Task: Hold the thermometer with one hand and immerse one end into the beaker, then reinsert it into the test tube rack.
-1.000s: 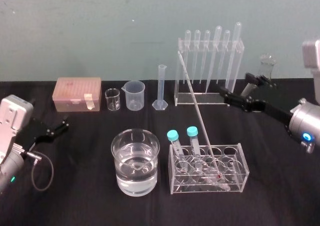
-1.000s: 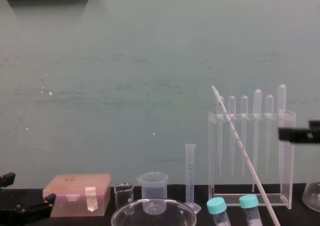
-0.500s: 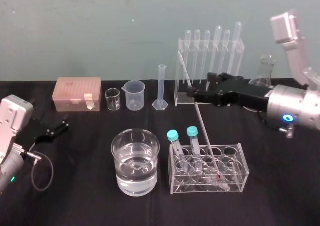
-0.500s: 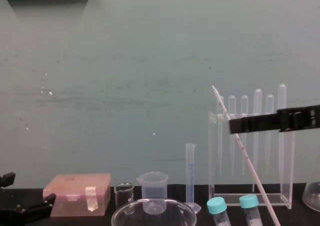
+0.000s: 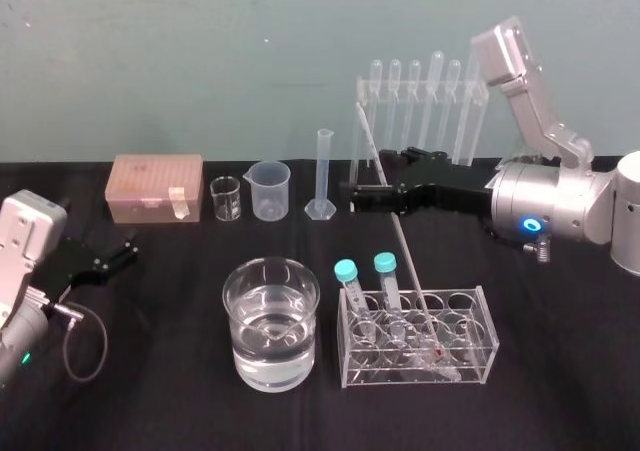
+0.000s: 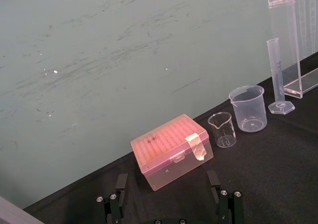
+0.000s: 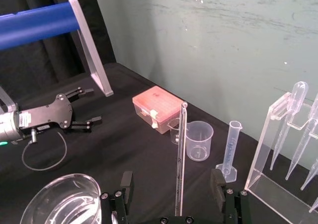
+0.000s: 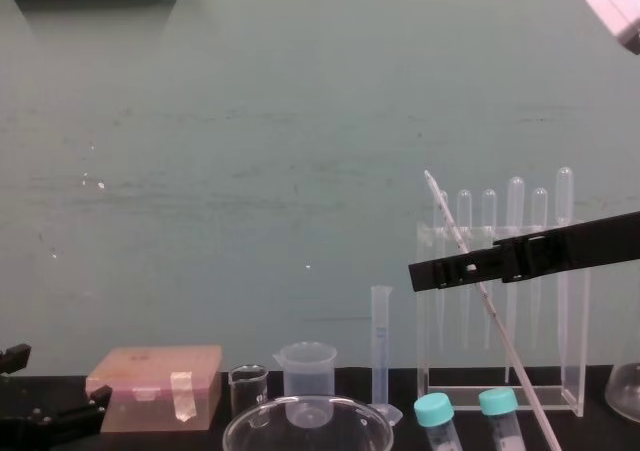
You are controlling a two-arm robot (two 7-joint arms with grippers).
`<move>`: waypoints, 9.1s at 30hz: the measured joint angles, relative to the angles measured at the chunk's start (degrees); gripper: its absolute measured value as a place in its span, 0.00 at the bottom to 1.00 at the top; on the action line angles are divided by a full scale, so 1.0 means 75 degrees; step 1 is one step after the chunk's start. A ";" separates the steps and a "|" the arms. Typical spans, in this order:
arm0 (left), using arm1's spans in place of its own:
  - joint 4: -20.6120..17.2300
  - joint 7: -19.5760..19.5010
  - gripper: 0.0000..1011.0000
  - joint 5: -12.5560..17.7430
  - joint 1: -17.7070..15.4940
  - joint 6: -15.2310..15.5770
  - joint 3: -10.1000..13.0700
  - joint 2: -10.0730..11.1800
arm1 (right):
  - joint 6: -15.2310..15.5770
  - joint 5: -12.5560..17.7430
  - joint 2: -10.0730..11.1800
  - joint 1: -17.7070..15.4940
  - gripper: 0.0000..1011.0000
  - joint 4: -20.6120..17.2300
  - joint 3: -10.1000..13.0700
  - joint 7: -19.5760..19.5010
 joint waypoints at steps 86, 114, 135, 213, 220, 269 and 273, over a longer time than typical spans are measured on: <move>0.0000 0.0000 1.00 0.0000 0.0000 -0.0001 0.0000 0.0000 | -0.3709 0.0835 0.0603 -0.2489 0.06 -0.1436 0.1997 0.0569; 0.0000 0.0000 1.00 0.0000 0.0000 -0.0001 0.0000 0.0000 | -0.2600 0.1701 -0.0426 0.0646 0.06 -0.0434 0.0685 0.1727; 0.0000 0.0000 1.00 0.0000 0.0000 -0.0001 0.0000 0.0000 | -0.3014 0.1689 -0.1655 0.1506 0.06 0.1490 -0.1141 0.3345; 0.0000 0.0000 1.00 0.0000 0.0000 -0.0001 0.0000 0.0000 | -0.3734 0.0798 -0.1742 0.0742 0.06 0.2342 -0.1165 0.3503; 0.0000 0.0000 1.00 0.0000 0.0000 -0.0001 0.0000 0.0000 | -0.3732 0.0797 -0.1732 0.0723 0.06 0.2313 -0.1170 0.3493; 0.0000 0.0000 1.00 0.0000 0.0000 0.0000 0.0000 0.0000 | -0.3754 0.0780 -0.1691 0.0744 0.06 0.2251 -0.1169 0.3499; 0.0000 0.0000 1.00 0.0000 0.0000 -0.0001 0.0000 0.0000 | -0.3742 0.0808 -0.1692 0.0744 0.06 0.2265 -0.1166 0.3523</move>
